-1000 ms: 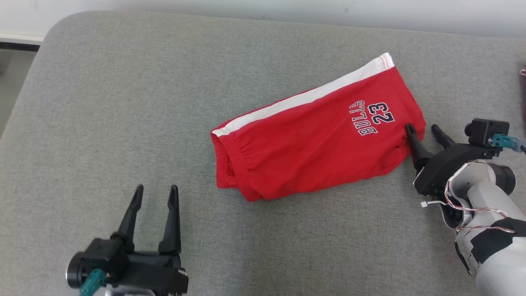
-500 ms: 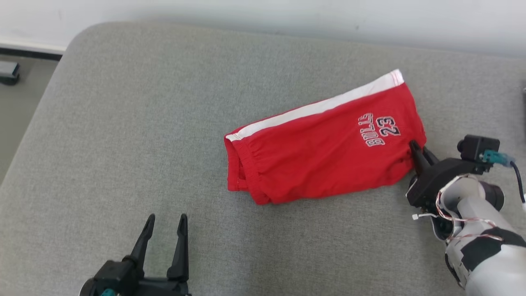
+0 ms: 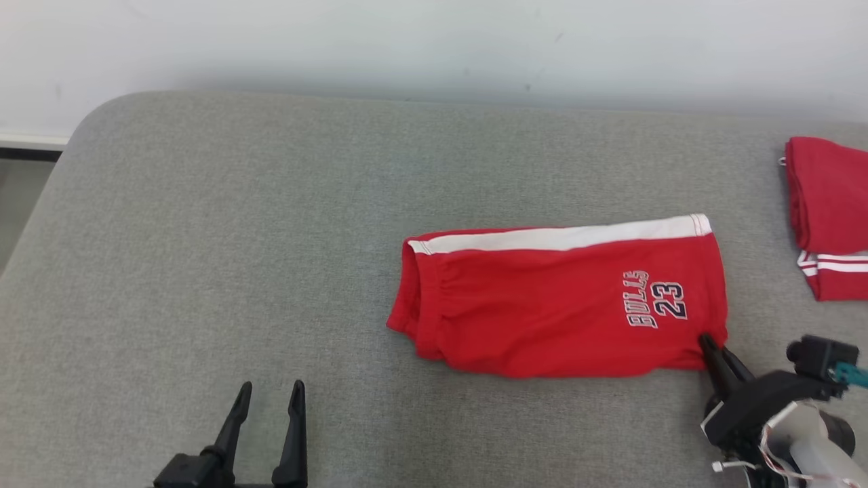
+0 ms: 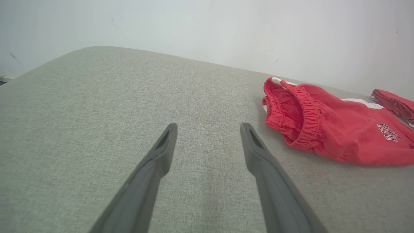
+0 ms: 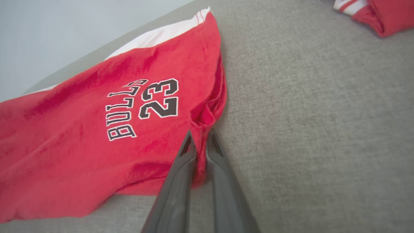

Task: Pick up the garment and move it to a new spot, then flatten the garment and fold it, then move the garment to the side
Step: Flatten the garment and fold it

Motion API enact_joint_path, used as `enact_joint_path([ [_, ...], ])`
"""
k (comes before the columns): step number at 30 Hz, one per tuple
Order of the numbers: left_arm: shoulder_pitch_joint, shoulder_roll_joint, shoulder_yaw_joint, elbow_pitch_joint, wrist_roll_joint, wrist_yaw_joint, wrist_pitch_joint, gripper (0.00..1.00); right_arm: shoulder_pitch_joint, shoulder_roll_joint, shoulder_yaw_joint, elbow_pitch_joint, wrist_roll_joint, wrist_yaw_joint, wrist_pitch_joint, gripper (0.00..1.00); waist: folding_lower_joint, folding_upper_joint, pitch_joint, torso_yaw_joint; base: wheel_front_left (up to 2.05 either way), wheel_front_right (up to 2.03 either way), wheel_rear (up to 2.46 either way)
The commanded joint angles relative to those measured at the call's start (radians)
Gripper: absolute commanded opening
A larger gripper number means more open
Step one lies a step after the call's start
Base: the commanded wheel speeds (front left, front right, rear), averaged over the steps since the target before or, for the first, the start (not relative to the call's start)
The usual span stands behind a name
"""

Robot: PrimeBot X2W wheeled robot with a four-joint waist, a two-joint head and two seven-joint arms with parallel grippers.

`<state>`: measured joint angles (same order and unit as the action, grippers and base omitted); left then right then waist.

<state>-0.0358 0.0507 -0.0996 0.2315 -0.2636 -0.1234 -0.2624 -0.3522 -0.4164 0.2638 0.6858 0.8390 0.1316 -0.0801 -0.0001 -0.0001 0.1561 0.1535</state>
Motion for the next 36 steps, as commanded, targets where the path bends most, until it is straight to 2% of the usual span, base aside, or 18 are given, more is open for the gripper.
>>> enact_joint_path([
  [1, 0.02, -0.001, -0.003, -0.002, 0.004, 0.001, -0.003, 1.0, 0.038, -0.01, -0.015, -0.019, 0.013, -0.003, 0.005, 0.0, 0.0001, 0.0001, -0.01, -0.015, 0.0, 0.0, 0.0],
  [9, 0.035, -0.001, -0.001, 0.001, 0.004, 0.001, -0.003, 1.0, 0.153, 0.0, -0.112, -0.106, -0.011, -0.003, 0.02, 0.0, 0.0001, 0.0001, -0.027, -0.031, 0.0, 0.0, 0.0],
  [19, 0.037, -0.001, 0.002, 0.006, 0.004, -0.001, -0.003, 1.0, 0.138, 0.044, -0.152, -0.219, -0.135, -0.003, 0.037, 0.0, 0.0001, 0.0001, -0.046, -0.031, 0.0, 0.0, 0.0],
  [30, 0.035, -0.001, -0.003, 0.006, -0.004, -0.002, -0.003, 1.0, 0.136, 0.202, -0.082, -0.489, -0.22, -0.003, 0.126, 0.0, 0.0001, 0.0001, -0.051, -0.014, 0.0, 0.0, 0.0],
  [36, 0.012, -0.001, -0.019, 0.008, -0.011, -0.001, -0.003, 1.0, 0.109, 0.283, -0.018, -0.499, -0.256, -0.003, 0.181, 0.0, 0.0001, 0.0001, -0.032, 0.01, 0.0, 0.0, 0.0],
])
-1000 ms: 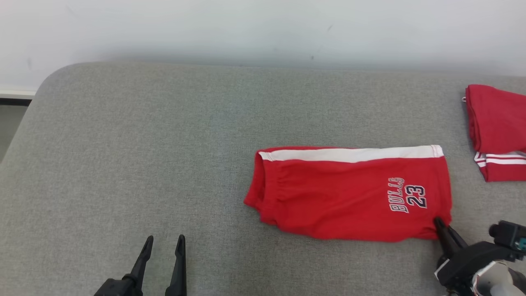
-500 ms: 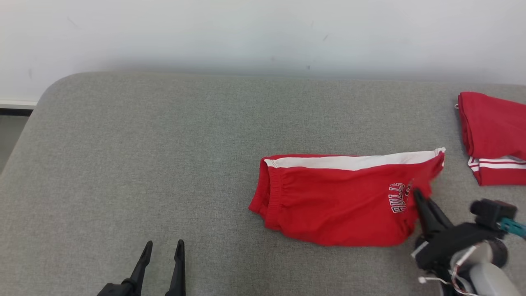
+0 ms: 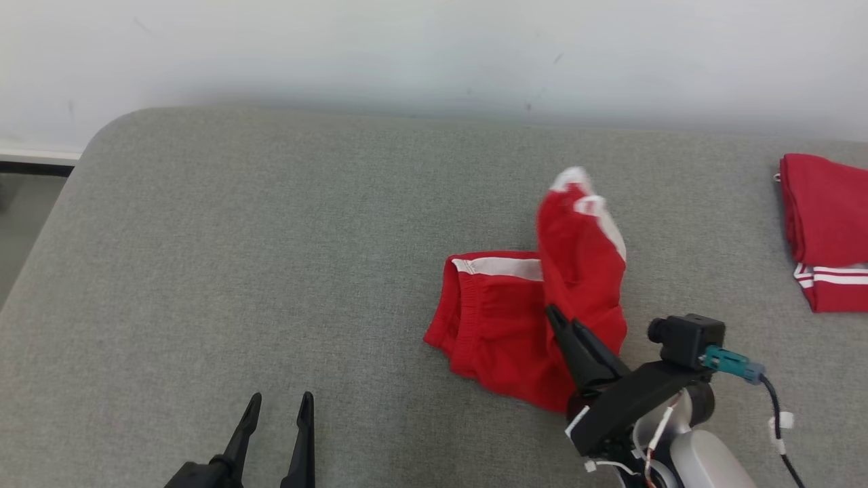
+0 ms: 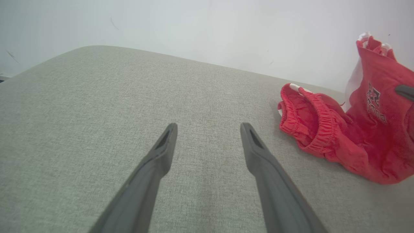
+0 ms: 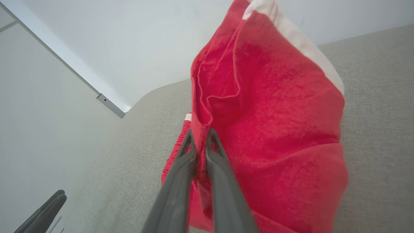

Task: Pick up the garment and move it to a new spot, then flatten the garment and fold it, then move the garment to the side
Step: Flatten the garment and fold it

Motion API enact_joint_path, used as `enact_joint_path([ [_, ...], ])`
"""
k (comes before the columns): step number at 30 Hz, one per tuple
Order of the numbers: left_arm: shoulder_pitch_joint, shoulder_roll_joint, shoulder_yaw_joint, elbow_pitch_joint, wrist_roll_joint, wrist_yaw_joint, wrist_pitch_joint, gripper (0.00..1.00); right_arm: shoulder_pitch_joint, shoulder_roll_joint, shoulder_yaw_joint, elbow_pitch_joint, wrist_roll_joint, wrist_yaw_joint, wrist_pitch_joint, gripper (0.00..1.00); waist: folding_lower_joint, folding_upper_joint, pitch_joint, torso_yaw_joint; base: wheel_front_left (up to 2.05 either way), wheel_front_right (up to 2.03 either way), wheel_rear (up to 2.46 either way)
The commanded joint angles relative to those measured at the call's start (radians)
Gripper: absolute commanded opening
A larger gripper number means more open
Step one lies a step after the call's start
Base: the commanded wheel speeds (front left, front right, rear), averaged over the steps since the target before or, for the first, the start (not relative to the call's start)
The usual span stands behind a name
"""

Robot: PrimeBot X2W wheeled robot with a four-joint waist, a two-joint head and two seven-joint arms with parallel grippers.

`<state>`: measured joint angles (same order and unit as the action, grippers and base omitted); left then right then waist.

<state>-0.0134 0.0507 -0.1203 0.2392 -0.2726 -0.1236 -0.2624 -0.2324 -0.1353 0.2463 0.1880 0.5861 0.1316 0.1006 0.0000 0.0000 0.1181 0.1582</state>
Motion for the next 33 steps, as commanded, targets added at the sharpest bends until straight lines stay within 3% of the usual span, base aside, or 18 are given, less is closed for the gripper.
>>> enact_joint_path([
  [1, -0.013, -0.001, -0.002, 0.001, -0.001, 0.0, -0.003, 1.0, -0.015, 0.009, 0.006, 0.01, -0.006, -0.003, 0.004, 0.0, 0.0, 0.0, 0.008, 0.009, 0.0, 0.0, 0.0],
  [13, -0.034, -0.001, -0.028, 0.012, -0.015, 0.008, -0.003, 1.0, -0.084, 0.065, 0.096, 0.179, -0.023, -0.003, -0.05, 0.0, 0.0, 0.0, 0.025, 0.047, 0.0, 0.0, 0.0],
  [23, -0.027, -0.001, -0.033, 0.023, -0.018, 0.007, -0.003, 1.0, -0.132, 0.084, 0.17, 0.356, -0.006, -0.003, -0.163, 0.0, 0.0, 0.0, 0.007, 0.055, 0.0, 0.0, 0.0],
  [24, -0.024, -0.001, -0.034, 0.024, -0.018, 0.008, -0.003, 1.0, -0.136, 0.084, 0.178, 0.367, -0.005, -0.003, -0.176, 0.12, 0.0, 0.0, 0.004, 0.053, 0.0, 0.0, 0.0],
  [25, -0.02, -0.001, -0.033, 0.025, -0.018, 0.008, -0.003, 1.0, -0.14, 0.085, 0.191, 0.374, -0.004, -0.003, -0.189, 0.93, 0.0, 0.0, 0.0, 0.051, 0.0, 0.0, 0.0],
  [26, -0.02, -0.001, -0.033, 0.025, -0.018, 0.008, -0.003, 1.0, -0.14, 0.085, 0.191, 0.374, -0.004, -0.003, -0.189, 0.93, 0.0, 0.0, 0.0, 0.051, 0.0, 0.0, 0.0],
  [27, -0.017, -0.001, -0.032, 0.026, -0.018, 0.007, -0.003, 1.0, -0.142, 0.085, 0.2, 0.381, 0.0, -0.003, -0.201, 1.0, 0.0, 0.0, -0.004, 0.048, 0.0, 0.0, 0.0],
  [33, -0.001, -0.001, -0.019, 0.029, -0.012, 0.01, -0.003, 1.0, -0.151, 0.057, 0.202, 0.365, -0.016, -0.003, -0.307, 1.0, 0.0, 0.0, -0.026, 0.021, 0.0, 0.0, 0.0],
])
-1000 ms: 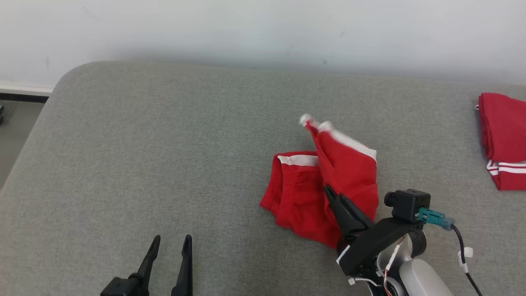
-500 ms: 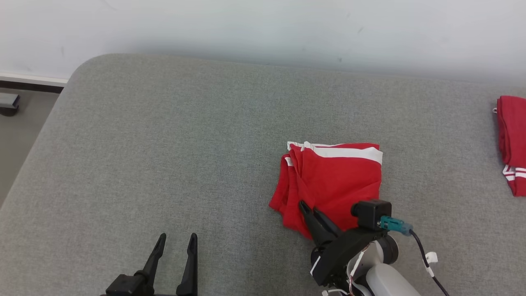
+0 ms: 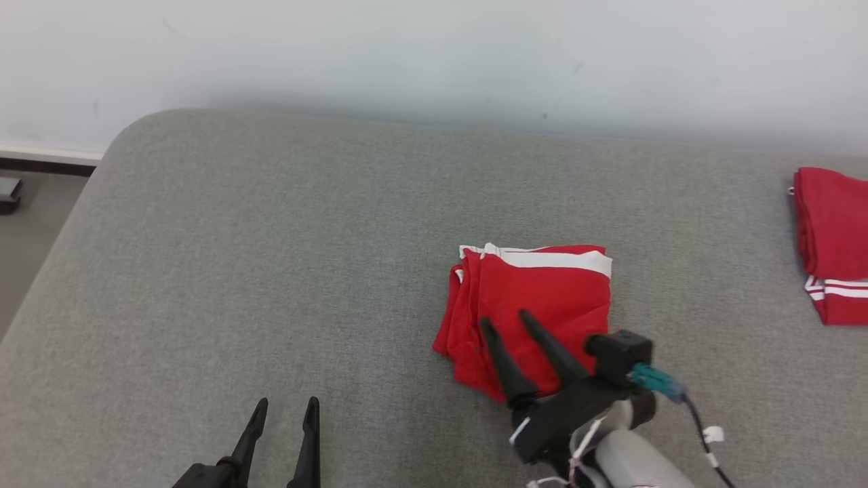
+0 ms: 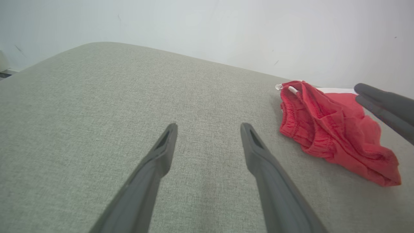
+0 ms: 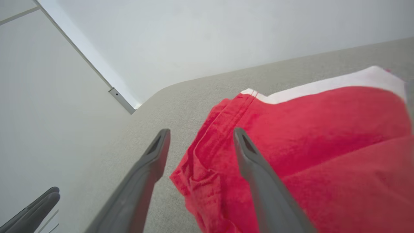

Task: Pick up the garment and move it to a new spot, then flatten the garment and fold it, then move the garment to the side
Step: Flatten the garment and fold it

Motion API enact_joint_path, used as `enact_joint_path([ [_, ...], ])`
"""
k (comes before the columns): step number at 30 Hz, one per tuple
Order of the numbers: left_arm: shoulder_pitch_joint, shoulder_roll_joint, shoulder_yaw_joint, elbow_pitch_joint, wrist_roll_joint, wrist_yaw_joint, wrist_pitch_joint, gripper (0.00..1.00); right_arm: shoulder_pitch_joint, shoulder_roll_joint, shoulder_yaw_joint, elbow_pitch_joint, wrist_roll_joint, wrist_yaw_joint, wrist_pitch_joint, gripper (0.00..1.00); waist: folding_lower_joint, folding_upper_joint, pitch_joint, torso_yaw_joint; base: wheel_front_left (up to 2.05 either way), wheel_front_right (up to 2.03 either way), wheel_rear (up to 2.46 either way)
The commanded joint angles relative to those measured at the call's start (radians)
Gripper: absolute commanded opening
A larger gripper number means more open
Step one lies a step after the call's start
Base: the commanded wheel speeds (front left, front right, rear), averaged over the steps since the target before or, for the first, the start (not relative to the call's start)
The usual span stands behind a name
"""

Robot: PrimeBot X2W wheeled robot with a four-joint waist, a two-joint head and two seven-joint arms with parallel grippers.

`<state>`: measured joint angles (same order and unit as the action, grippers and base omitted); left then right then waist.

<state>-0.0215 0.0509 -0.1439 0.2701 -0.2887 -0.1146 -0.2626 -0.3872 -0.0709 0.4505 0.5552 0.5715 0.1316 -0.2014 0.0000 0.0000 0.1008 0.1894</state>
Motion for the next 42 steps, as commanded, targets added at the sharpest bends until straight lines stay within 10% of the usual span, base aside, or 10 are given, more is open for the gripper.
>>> enact_joint_path([
  [1, 0.012, -0.001, 0.006, -0.002, 0.006, 0.002, -0.003, 1.0, 0.007, -0.016, -0.011, -0.011, -0.001, -0.003, -0.016, 1.0, 0.0, 0.0, -0.011, -0.016, 0.0, 0.0, 0.0],
  [12, 0.03, -0.001, 0.054, -0.019, 0.038, 0.013, -0.003, 1.0, 0.096, -0.099, -0.259, -0.18, -0.085, -0.003, -0.063, 1.0, 0.0, 0.0, -0.023, -0.096, 0.0, 0.0, 0.0],
  [23, 0.06, -0.001, 0.116, -0.055, 0.1, 0.034, -0.003, 1.0, 0.296, -0.04, -0.438, -0.361, -0.243, -0.003, -0.064, 1.0, 0.0, 0.0, -0.037, -0.139, 0.0, 0.0, 0.0],
  [42, 0.128, -0.001, 0.134, -0.109, 0.191, 0.051, -0.003, 1.0, 0.468, 0.019, -0.464, -0.428, -0.316, -0.003, -0.064, 1.0, 0.0, 0.0, -0.089, -0.16, 0.0, 0.0, 0.0],
])
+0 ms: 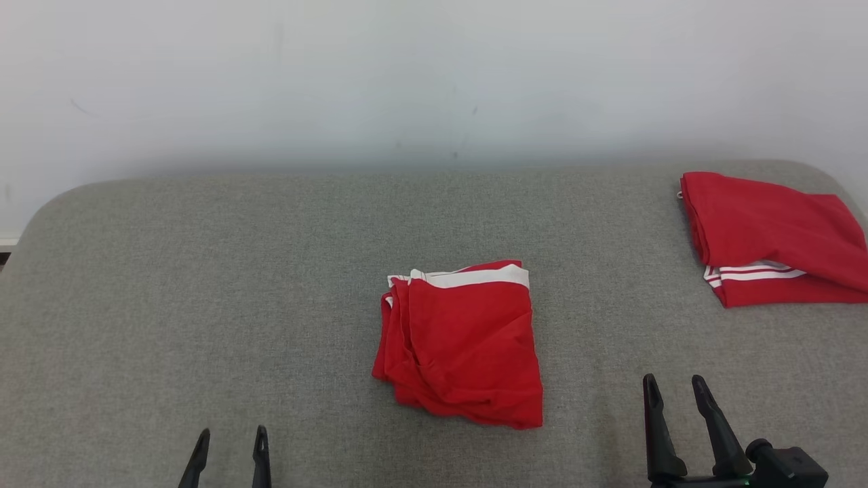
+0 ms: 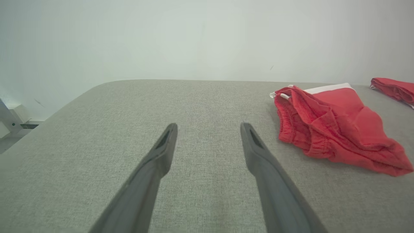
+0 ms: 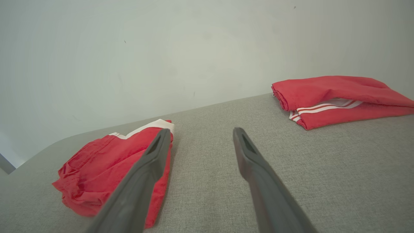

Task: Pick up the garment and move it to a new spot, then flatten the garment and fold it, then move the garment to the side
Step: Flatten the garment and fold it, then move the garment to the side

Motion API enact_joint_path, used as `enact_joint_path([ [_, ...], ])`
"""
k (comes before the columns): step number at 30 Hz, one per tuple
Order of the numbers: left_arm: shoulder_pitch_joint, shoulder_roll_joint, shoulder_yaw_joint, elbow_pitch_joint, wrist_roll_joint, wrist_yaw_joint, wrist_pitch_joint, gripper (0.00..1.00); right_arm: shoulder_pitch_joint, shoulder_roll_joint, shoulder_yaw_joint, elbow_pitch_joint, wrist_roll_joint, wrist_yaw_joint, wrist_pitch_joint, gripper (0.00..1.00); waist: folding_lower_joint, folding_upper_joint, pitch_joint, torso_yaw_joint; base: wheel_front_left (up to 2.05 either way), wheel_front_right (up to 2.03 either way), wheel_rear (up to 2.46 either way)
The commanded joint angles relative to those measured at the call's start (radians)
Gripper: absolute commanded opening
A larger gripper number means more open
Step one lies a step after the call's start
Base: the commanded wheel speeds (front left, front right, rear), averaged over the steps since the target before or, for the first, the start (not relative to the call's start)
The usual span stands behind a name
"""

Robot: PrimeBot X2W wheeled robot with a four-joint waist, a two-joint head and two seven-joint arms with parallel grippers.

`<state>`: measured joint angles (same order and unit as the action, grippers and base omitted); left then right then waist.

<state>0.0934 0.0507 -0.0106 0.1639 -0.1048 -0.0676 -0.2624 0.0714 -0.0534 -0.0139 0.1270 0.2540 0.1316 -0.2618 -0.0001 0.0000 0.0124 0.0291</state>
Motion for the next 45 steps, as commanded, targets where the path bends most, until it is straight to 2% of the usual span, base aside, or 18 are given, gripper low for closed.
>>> enact_joint_path([
  [1, 0.012, -0.001, -0.001, -0.004, 0.01, 0.004, -0.003, 1.0, 0.012, 0.002, -0.002, 0.003, 0.002, -0.003, -0.003, 1.0, 0.0001, 0.0, -0.001, 0.001, 0.0, 0.0, 0.0],
  [45, 0.026, -0.001, -0.009, 0.005, 0.014, 0.013, -0.003, 1.0, 0.021, 0.005, -0.002, 0.043, -0.029, -0.003, -0.004, 1.0, 0.0001, 0.0, 0.01, 0.019, 0.0, 0.0, 0.0],
])
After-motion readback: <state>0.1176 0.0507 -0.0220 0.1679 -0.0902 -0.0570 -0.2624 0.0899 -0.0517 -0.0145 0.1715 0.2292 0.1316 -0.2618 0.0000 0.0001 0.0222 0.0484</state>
